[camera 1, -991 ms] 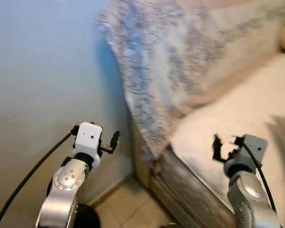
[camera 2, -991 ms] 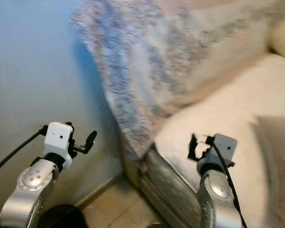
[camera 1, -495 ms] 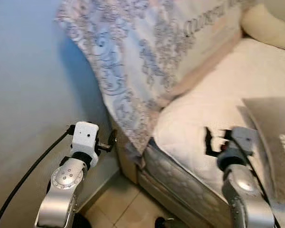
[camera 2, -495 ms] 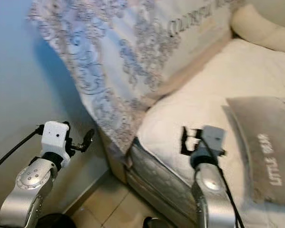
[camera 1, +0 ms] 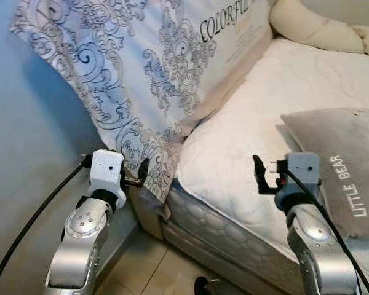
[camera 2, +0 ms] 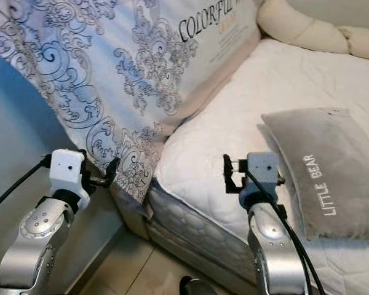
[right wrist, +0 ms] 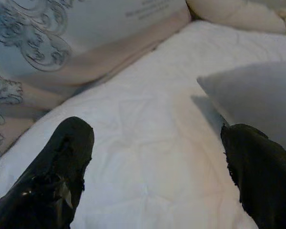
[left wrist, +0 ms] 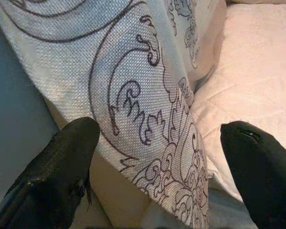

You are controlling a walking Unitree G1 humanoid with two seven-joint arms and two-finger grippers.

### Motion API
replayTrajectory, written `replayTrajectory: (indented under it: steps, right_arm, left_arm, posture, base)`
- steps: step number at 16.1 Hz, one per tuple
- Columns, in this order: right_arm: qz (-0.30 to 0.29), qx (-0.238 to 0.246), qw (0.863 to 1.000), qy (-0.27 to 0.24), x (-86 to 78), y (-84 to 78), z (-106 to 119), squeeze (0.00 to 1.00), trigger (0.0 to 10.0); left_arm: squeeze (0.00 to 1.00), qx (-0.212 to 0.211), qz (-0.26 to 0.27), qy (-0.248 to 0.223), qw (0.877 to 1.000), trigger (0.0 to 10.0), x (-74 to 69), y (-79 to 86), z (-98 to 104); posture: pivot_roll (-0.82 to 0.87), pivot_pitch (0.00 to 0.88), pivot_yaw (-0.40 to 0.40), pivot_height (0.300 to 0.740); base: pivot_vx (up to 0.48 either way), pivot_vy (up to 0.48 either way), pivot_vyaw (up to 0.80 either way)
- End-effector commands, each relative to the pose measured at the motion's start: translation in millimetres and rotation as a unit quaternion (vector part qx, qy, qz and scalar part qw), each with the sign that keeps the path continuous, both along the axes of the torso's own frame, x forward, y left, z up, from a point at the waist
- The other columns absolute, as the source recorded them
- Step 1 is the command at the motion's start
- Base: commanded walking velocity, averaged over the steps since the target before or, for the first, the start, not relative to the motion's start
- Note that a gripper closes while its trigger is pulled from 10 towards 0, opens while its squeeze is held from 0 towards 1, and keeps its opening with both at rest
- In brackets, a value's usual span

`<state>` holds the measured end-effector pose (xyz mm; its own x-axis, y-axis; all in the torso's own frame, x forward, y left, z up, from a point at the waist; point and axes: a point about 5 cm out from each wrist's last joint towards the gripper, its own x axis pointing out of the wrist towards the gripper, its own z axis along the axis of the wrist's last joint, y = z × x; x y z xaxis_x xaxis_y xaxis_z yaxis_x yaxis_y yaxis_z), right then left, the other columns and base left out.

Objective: Clean up the room

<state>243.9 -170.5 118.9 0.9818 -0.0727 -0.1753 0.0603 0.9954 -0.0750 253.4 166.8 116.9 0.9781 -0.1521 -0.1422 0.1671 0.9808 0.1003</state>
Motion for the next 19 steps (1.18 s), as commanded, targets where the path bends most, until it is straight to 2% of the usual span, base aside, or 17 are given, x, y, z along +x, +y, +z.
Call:
replayTrajectory:
  steps: [1, 6, 12, 19]
  right_arm:
    - [-0.007, 0.010, 1.000, 0.010, -0.5, -2.3, -3.6, 0.00, 10.0]
    - [-0.010, 0.015, 1.000, 0.017, -0.8, -2.4, -5.5, 0.00, 10.0]
    - [-0.012, 0.016, 1.000, 0.020, -0.9, -2.3, -8.0, 0.00, 10.0]
    - [-0.013, 0.020, 0.999, 0.024, -0.6, -1.2, -11.8, 0.00, 10.0]
  left_arm:
    - [0.00, -0.002, 0.010, 0.000, 1.000, 10.0, 1.3, 4.6, -0.1]
    - [0.00, -0.021, 0.016, -0.007, 1.000, 10.0, 2.7, 5.1, 3.2]
    - [0.00, -0.007, 0.016, -0.013, 1.000, 10.0, 4.3, 5.5, 3.5]
    - [0.00, -0.014, -0.002, -0.029, 0.999, 10.0, 6.6, 2.9, 9.2]
  posture:
    - [0.00, 0.000, 0.024, 0.740]
    - [0.00, 0.000, 0.023, 0.740]
    - [0.00, 0.000, 0.020, 0.740]
    - [0.01, 0.000, 0.011, 0.740]
  base:
    - [0.000, 0.000, -0.78]
    - [0.000, 0.000, -0.78]
    - [0.000, 0.000, -0.78]
    - [0.043, 0.000, -0.78]
